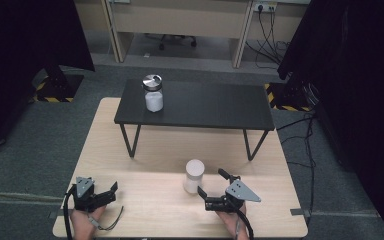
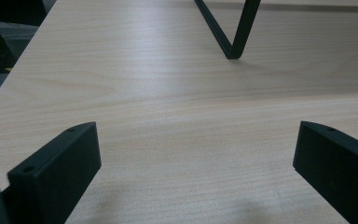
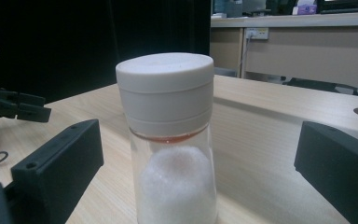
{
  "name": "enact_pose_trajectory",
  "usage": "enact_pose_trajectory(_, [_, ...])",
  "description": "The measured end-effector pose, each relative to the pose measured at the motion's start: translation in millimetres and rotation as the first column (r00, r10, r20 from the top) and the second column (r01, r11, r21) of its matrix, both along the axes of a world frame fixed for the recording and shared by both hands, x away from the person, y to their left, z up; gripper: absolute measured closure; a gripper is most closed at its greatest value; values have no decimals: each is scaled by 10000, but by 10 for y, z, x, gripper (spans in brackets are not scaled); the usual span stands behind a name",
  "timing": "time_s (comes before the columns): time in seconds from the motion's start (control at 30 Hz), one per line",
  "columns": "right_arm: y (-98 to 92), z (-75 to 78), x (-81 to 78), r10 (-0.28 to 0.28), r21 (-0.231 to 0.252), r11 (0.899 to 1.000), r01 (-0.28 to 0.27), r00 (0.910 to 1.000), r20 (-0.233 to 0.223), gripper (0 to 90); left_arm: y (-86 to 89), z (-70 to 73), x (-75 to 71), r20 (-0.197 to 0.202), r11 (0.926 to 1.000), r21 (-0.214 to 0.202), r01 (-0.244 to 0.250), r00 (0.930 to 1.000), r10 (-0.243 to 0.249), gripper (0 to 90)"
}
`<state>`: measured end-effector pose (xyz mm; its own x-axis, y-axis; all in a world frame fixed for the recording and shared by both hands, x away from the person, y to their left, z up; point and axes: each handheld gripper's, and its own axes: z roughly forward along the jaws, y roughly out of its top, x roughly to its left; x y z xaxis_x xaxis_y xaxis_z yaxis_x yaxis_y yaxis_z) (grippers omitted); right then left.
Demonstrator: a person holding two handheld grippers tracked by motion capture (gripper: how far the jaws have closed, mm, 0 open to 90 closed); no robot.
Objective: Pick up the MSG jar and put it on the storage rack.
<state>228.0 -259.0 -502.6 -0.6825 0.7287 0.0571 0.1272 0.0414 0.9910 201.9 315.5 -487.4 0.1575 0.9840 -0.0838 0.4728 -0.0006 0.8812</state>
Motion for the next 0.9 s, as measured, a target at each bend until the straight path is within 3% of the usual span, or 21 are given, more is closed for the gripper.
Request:
enact_pose_trajectory(0.6, [145, 25, 169, 173, 40, 9998, -172, 9998, -56, 12, 8, -4, -5, 25, 10000, -45, -14, 10000, 14, 2])
enact_pose_trajectory(0.9, [203, 25, 209, 217, 130, 9997, -216, 9997, -70, 71, 5, -6, -4, 32, 10000, -28, 23, 10000, -23, 3])
